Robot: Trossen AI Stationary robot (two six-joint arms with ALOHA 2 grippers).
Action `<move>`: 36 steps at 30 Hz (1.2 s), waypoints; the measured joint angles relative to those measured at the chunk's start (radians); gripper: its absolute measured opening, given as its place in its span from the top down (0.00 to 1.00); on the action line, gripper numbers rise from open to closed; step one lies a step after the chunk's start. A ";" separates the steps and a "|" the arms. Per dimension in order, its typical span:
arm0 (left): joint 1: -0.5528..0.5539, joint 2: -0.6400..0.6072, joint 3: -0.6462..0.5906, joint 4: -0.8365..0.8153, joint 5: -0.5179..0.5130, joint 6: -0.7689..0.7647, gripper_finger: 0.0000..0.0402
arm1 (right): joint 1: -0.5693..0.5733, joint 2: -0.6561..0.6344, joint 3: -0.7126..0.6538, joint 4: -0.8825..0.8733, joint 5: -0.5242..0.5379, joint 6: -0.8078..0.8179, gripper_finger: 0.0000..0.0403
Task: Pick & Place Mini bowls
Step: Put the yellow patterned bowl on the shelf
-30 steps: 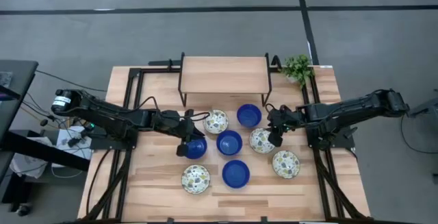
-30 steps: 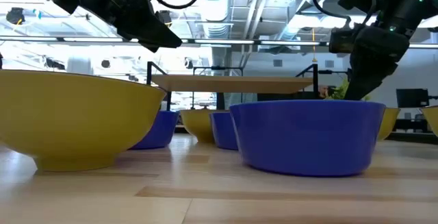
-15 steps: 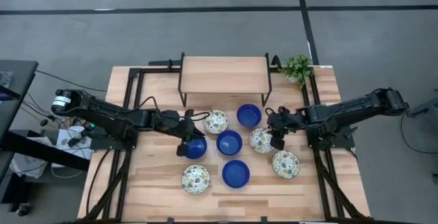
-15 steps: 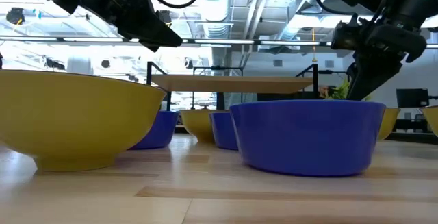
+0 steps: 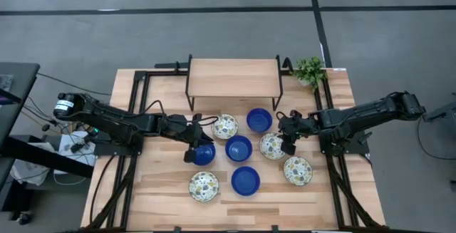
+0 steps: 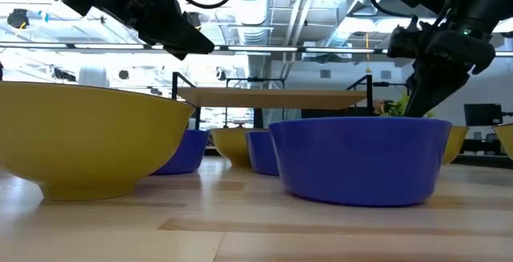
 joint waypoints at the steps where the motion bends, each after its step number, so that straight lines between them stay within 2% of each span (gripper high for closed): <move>1: 0.000 0.000 0.000 0.000 0.000 0.000 0.92 | 0.000 0.000 0.000 0.000 0.000 0.009 0.76; 12: 0.000 0.000 0.000 0.003 0.000 0.000 0.92 | 0.004 0.000 0.000 -0.005 0.002 0.006 0.75; 26: 0.000 0.000 0.000 0.004 0.000 0.000 0.92 | 0.004 0.000 -0.013 0.008 0.029 0.006 0.55; 36: 0.000 0.000 0.000 0.004 0.000 0.000 0.92 | 0.002 0.000 -0.067 0.067 0.028 0.040 0.52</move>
